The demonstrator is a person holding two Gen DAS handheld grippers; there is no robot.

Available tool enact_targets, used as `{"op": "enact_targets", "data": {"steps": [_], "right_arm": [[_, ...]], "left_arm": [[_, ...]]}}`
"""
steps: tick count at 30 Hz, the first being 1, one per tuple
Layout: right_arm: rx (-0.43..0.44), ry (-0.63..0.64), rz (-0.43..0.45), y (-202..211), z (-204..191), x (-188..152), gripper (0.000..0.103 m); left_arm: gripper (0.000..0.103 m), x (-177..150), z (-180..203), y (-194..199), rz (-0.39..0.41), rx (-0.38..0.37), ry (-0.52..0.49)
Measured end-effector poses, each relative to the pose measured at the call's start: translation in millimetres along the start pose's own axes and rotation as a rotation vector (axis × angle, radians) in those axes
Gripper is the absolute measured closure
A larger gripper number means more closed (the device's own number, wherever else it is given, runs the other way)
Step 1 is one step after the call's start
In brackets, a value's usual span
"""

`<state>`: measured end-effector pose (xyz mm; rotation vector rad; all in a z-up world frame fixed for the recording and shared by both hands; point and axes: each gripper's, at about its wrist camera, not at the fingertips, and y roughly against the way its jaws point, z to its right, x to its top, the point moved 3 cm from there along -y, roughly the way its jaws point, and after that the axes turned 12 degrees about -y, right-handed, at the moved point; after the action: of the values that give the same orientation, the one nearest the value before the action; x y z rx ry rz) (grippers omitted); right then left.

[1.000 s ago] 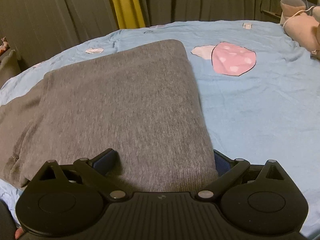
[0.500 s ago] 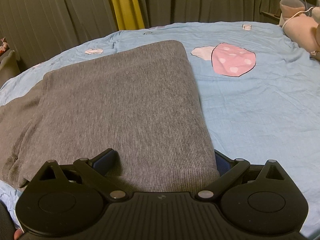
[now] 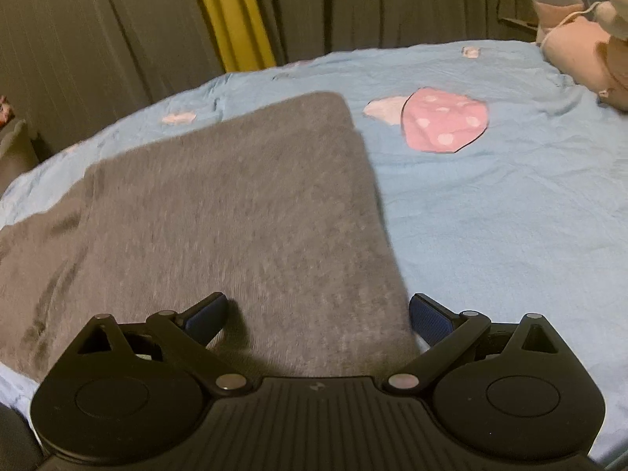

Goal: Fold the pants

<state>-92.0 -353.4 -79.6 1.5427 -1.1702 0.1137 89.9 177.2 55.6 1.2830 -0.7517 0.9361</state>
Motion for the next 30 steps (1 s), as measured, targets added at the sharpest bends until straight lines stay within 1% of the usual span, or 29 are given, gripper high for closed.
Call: {"op": "enact_targets", "data": {"steps": [1,2,4,6,8,9,10,11,12,13,14,15,16,18,19,20,21,22,24,26,28,30], "right_arm": [[0.011,-0.016,0.014,3.4,2.0,1.9,0.004],[0.021,-0.029,0.030,6.8,3.8,3.7,0.004],[0.046,-0.063,0.062,13.8,7.8,7.6,0.004],[0.068,-0.106,0.085,19.9,13.8,11.9,0.004],[0.086,-0.155,0.101,24.7,20.4,15.7,0.004],[0.094,-0.183,0.111,28.0,24.9,17.6,0.004],[0.100,-0.213,0.119,30.8,29.8,19.5,0.004],[0.105,-0.238,0.123,33.3,34.0,20.2,0.004],[0.109,-0.270,0.127,35.6,39.6,21.8,0.004],[0.112,-0.296,0.129,37.5,44.4,22.7,0.004],[0.114,-0.320,0.130,38.7,48.7,23.2,0.004],[0.118,-0.340,0.130,39.5,52.3,23.6,0.004],[0.126,-0.363,0.127,40.5,56.0,24.2,0.004],[0.155,-0.399,0.125,42.1,61.1,24.8,0.004],[0.173,-0.411,0.117,41.7,62.2,25.1,0.004],[0.192,-0.420,0.104,40.6,62.3,25.1,0.004],[0.215,-0.427,0.085,39.2,60.9,25.3,0.004],[0.242,-0.432,0.063,37.4,58.3,25.7,0.004],[0.317,-0.436,0.032,36.6,49.9,27.1,0.004],[0.374,-0.422,0.014,35.2,41.1,30.3,0.004],[0.364,-0.407,-0.025,27.9,35.3,32.8,0.004],[0.364,-0.430,-0.076,16.7,34.4,33.1,0.010]], "left_arm": [[0.081,10.2,22.8,15.0,0.057,-0.036,-0.060],[0.082,17.5,44.2,27.1,0.097,-0.069,-0.115],[0.082,27.0,96.0,55.4,0.179,-0.169,-0.230],[0.081,25.0,151.6,80.6,0.240,-0.290,-0.334],[0.080,10.3,202.8,96.5,0.261,-0.411,-0.415],[0.080,-2.3,228.0,100.4,0.257,-0.466,-0.455],[0.077,-16.5,250.1,101.0,0.237,-0.510,-0.497],[0.069,-34.1,271.7,98.4,0.193,-0.546,-0.535],[0.060,-53.5,289.5,92.5,0.126,-0.577,-0.554],[0.044,-78.2,306.5,83.7,0.032,-0.616,-0.585],[0.033,-97.7,315.4,76.6,-0.037,-0.631,-0.610],[0.033,-116.7,320.7,70.6,-0.100,-0.629,-0.637],[0.036,-131.3,320.9,67.5,-0.145,-0.612,-0.664],[0.034,-139.2,307.3,65.2,-0.178,-0.570,-0.682],[0.027,-134.4,295.8,65.9,-0.175,-0.539,-0.666],[0.014,-127.1,281.3,66.6,-0.167,-0.499,-0.637],[0.009,-118.5,266.3,66.7,-0.162,-0.449,-0.603],[0.008,-109.5,249.5,67.1,-0.158,-0.396,-0.567],[0.008,-95.9,217.5,64.3,-0.166,-0.324,-0.513],[0.008,-89.4,193.4,51.8,-0.213,-0.240,-0.480],[0.008,-93.1,174.2,38.7,-0.263,-0.165,-0.435],[0.008,-102.7,159.1,27.1,-0.311,-0.108,-0.359]]}}
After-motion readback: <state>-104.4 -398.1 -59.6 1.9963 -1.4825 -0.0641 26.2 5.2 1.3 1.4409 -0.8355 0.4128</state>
